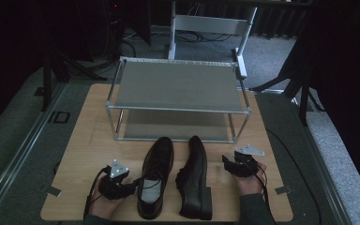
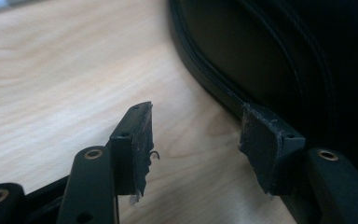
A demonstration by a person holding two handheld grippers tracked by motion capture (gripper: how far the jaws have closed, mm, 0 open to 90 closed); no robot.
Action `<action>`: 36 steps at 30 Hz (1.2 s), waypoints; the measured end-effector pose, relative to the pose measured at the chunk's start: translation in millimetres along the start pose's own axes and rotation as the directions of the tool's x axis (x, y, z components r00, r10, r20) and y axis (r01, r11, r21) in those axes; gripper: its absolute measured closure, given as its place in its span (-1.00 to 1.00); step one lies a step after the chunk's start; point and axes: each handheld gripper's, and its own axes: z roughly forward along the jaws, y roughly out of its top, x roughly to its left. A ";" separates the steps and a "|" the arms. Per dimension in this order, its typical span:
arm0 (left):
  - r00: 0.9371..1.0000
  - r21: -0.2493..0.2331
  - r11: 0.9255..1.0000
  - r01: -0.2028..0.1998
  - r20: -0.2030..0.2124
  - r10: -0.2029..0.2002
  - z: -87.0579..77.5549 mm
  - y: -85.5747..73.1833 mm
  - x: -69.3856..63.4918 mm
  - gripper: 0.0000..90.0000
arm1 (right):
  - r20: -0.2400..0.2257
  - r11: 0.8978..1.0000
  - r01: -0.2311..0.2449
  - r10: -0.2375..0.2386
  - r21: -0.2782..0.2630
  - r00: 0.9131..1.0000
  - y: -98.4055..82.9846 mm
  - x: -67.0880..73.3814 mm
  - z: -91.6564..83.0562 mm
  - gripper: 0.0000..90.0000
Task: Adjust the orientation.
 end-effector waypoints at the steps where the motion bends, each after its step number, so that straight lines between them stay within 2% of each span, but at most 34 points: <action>1: 1.000 0.000 1.000 0.001 0.001 -0.001 -0.3 0.1 -1.1 0.06 | -0.001 1.000 0.000 0.000 0.001 1.000 -0.1 0.1 -0.3 -0.06; 6: 0.999 -0.003 1.000 0.028 0.032 -0.028 0.0 0.2 -0.4 0.17 | -0.006 1.000 -0.003 0.003 -0.011 1.000 0.4 0.4 -4.3 -0.06; 16: 0.999 -0.003 1.000 0.019 0.045 -0.019 1.0 1.6 -8.9 0.49 | -0.013 1.000 0.007 -0.008 -0.023 1.000 1.9 3.3 -8.1 -0.06; 22: 0.999 -0.002 1.000 -0.007 0.052 0.007 1.5 2.1 -16.3 0.62 | -0.025 0.999 0.019 -0.020 -0.030 1.000 3.5 6.5 -10.5 -0.06; 29: 0.994 0.000 0.999 -0.044 0.105 0.044 3.7 2.4 -24.0 0.65 | -0.052 0.998 0.037 -0.039 -0.049 0.998 8.2 14.7 -17.9 -0.06; 34: 0.992 -0.005 0.999 -0.037 0.122 0.038 5.0 2.0 -22.2 0.64 | -0.084 0.997 0.046 -0.050 -0.058 0.995 12.5 21.3 -22.7 -0.06; 35: 0.992 -0.007 0.999 -0.037 0.120 0.038 5.3 2.0 -20.8 0.56 | -0.115 0.997 0.042 -0.050 -0.070 0.992 16.0 25.8 -27.2 -0.06; 36: 0.992 -0.008 0.999 -0.031 0.122 0.032 5.7 2.0 -18.6 0.47 | -0.124 0.996 0.045 -0.054 -0.079 0.991 18.0 28.3 -30.0 -0.06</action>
